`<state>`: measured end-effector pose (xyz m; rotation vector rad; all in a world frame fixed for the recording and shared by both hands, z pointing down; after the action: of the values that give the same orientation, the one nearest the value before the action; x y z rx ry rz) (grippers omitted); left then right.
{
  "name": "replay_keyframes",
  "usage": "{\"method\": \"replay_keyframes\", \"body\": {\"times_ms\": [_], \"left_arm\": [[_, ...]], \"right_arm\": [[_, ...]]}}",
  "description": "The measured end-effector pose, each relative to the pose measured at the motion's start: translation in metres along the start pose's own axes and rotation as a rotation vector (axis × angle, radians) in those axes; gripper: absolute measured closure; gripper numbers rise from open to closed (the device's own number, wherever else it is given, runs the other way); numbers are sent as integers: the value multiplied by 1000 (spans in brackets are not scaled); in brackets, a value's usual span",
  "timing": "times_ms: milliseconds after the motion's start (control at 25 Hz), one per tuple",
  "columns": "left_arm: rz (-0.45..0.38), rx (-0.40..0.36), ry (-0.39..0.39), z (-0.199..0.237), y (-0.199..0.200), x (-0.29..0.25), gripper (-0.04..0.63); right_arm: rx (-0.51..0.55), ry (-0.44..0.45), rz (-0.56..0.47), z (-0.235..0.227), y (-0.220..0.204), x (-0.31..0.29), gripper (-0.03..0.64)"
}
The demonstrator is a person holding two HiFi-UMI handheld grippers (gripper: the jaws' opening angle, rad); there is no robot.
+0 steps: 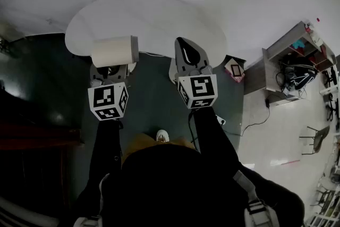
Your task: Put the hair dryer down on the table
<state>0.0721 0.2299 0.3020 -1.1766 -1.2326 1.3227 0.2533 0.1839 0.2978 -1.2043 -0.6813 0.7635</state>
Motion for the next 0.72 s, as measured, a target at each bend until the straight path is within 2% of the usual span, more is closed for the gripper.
{"method": "replay_keyframes", "body": {"times_ms": [440, 720], "left_arm": [[3, -11, -1, 3, -1, 1, 387], [9, -20, 5, 6, -4, 9, 387]], "right_arm": [[16, 30, 7, 7, -1, -2, 589], [-25, 51, -33, 14, -1, -2, 588]]}}
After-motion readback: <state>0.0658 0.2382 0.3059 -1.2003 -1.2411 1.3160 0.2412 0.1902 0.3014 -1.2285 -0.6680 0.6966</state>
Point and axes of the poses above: the fingertips, and each gripper's own axes: x backward along the fingers, z to its left, y out of its top, the point moved 1 cm from there along x, backward along the fingers, and after that the axes turned 8 degrees about x, right-handed, at the moved point
